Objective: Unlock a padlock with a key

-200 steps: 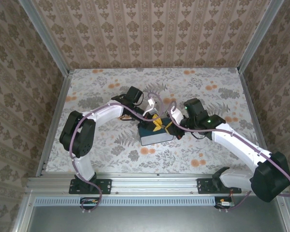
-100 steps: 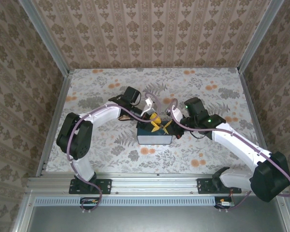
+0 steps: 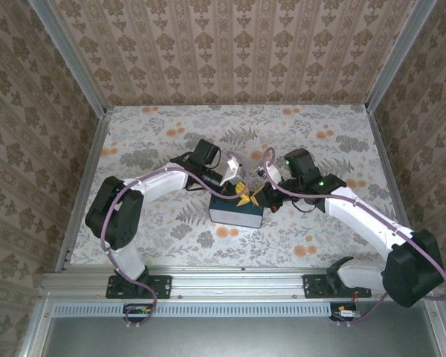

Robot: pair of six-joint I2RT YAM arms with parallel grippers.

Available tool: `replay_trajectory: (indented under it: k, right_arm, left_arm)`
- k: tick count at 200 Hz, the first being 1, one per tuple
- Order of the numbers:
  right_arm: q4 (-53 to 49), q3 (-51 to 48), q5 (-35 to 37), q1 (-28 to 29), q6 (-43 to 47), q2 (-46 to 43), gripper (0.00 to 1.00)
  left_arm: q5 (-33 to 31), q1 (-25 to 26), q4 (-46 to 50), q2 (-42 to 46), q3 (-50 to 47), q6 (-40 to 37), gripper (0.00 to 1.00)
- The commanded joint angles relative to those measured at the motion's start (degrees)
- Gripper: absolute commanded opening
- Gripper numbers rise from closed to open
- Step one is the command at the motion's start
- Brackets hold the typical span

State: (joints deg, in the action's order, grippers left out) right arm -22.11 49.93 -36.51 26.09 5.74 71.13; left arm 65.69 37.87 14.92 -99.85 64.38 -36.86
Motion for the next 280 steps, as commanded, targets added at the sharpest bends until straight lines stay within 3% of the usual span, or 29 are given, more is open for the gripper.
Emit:
replay_trajectory:
  k: [1,70,113,132,195,229,280]
  right_arm:
    - [1.04,2.45,-2.41,-0.50,-1.78,0.53,0.08]
    - [0.39,2.69,-4.10,-2.82,-2.81,-0.91,0.20]
    - [-0.55,2.82,-5.60,-2.90,-2.54,-0.20,0.19]
    - [-0.77,2.06,-5.55,-2.95,-2.00,-1.11,0.28]
    - [0.75,1.57,-5.77,-2.93,-1.80,-0.47,0.30]
    - [-0.70,0.80,-1.79,-2.43,4.82,-1.20,0.33]
    - [5.05,-3.57,1.25,-0.84,11.69,-3.09,0.36]
  left_arm:
    - [0.28,0.59,-3.22,1.85,-2.16,2.35,0.15]
    - [0.58,-0.69,-3.32,1.86,-2.15,2.29,0.12]
    - [0.93,-1.30,-3.49,2.07,-2.13,2.91,0.12]
    - [0.95,-1.63,-3.41,2.21,-2.01,2.98,0.13]
    - [1.64,-1.57,-2.91,2.47,-1.54,3.02,0.12]
    - [2.07,-1.57,-2.66,2.38,-1.35,3.14,0.12]
    - [2.77,-1.84,-2.43,2.14,-1.01,3.17,0.12]
